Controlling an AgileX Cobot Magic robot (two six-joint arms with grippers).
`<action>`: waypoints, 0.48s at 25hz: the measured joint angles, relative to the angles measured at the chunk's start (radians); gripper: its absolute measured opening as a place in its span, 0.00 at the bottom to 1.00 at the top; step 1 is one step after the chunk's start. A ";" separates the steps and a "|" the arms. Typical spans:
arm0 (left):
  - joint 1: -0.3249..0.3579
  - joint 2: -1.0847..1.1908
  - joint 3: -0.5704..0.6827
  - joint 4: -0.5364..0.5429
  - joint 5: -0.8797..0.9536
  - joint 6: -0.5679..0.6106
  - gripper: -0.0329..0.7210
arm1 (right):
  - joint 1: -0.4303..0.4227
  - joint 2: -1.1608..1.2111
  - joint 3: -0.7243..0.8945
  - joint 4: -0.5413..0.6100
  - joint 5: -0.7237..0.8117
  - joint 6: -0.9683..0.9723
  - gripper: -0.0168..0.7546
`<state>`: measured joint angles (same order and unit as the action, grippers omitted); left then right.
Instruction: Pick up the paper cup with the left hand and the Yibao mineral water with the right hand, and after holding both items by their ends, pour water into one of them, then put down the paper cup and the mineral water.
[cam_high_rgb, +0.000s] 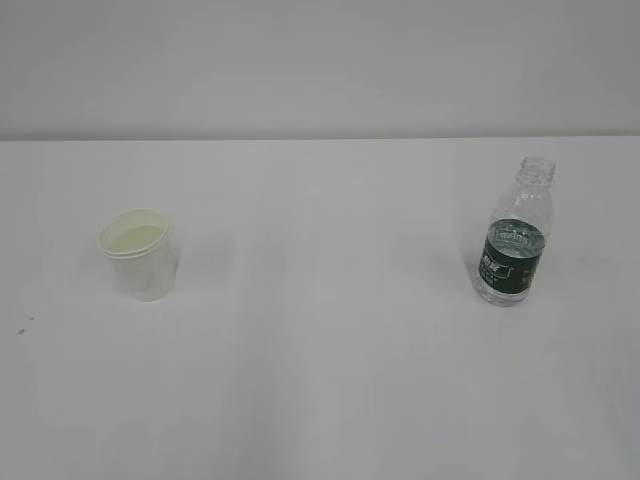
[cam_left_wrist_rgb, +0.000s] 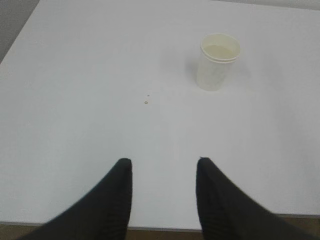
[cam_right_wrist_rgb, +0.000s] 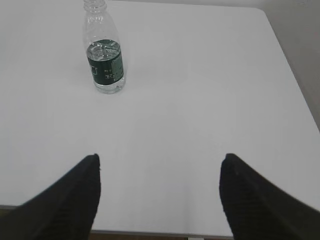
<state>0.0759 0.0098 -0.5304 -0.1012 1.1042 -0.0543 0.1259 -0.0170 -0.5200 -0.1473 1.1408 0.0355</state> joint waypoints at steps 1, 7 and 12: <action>0.000 0.000 0.000 0.000 0.001 0.000 0.44 | 0.000 0.000 0.000 0.000 0.000 0.000 0.75; 0.000 0.000 0.000 0.000 0.005 0.000 0.42 | 0.000 0.000 0.000 0.000 0.000 0.002 0.75; 0.000 0.000 0.000 0.000 0.005 0.000 0.41 | 0.000 0.000 0.000 -0.002 0.000 0.002 0.74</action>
<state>0.0759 0.0098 -0.5304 -0.1012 1.1088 -0.0543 0.1259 -0.0170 -0.5200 -0.1491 1.1408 0.0371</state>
